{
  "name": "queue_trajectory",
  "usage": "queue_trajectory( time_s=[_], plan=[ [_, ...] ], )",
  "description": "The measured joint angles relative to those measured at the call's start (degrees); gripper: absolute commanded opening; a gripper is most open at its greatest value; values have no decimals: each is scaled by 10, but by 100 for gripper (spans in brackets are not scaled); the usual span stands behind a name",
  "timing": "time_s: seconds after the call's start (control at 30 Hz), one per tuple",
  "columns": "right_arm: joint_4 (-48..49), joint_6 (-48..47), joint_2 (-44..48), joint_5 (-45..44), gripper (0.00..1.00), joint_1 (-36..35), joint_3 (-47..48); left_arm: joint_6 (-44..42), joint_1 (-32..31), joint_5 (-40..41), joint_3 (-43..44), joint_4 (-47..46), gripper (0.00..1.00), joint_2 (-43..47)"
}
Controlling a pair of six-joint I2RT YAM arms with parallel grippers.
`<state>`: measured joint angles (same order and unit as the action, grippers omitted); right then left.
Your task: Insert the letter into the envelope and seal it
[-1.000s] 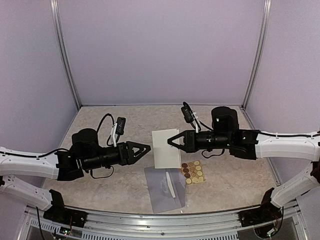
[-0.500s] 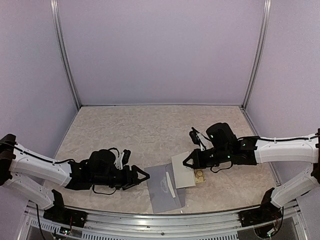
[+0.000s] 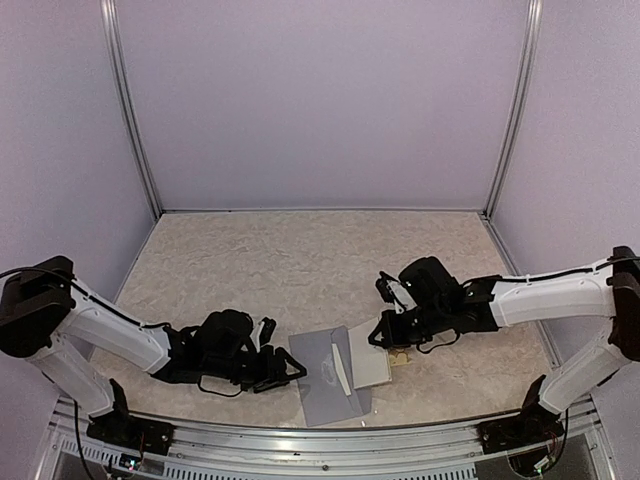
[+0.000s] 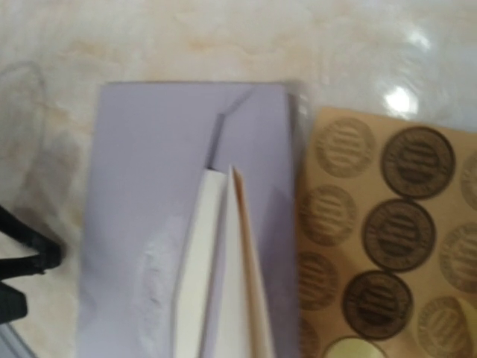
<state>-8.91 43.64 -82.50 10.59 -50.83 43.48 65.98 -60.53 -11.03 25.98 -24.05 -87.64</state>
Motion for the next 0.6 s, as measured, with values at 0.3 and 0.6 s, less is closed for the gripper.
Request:
queue_trajectory(
  time_s=[0.3, 0.6],
  plan=[
    [-22, 0, -35, -8, 0, 0, 1, -11, 0, -26, 26, -12, 50, -49],
    [-20, -2, -66, -1, 0, 0, 8, -16, 0, -27, 27, -12, 50, -51]
  ],
)
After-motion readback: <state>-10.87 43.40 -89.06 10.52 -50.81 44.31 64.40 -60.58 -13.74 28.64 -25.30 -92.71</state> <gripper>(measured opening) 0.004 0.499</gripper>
